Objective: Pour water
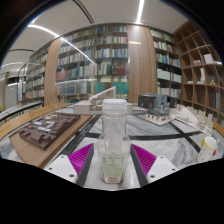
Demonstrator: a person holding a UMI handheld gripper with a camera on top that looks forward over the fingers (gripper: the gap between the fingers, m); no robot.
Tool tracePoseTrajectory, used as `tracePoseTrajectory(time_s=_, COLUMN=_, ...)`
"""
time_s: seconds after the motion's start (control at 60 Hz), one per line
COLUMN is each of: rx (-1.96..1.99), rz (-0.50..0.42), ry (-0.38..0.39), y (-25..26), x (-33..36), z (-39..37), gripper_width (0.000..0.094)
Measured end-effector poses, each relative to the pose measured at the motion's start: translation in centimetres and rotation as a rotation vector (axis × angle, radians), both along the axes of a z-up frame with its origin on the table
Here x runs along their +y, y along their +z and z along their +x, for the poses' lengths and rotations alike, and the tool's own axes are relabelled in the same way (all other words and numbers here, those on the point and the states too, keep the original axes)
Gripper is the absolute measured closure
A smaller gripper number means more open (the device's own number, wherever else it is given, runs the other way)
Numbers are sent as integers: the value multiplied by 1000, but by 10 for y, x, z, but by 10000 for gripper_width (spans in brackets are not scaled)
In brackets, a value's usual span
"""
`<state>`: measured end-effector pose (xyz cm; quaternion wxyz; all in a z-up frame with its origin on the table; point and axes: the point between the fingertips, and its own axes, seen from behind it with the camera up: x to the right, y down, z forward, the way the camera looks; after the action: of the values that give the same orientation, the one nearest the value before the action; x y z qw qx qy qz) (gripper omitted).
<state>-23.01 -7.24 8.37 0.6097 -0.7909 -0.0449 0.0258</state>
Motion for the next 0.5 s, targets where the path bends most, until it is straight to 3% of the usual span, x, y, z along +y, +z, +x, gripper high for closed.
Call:
tracePoseTrajectory(time_s=0.117, rx=-30, rz=30, ry=14, y=-1, x=14, z=-1, gripper_width=399)
tracePoseTrajectory(time_s=0.267, rx=-22, rz=55, ry=22, y=2, x=13, z=1, gripper_width=511)
tracePoseTrajectory(time_s=0.383, rx=10, rz=68, ry=67, y=16, x=6, z=-6, gripper_width=526)
tracePoseTrajectory(time_s=0.5, rx=157, rz=125, ry=112, y=67, x=-9, z=-2, gripper_width=526)
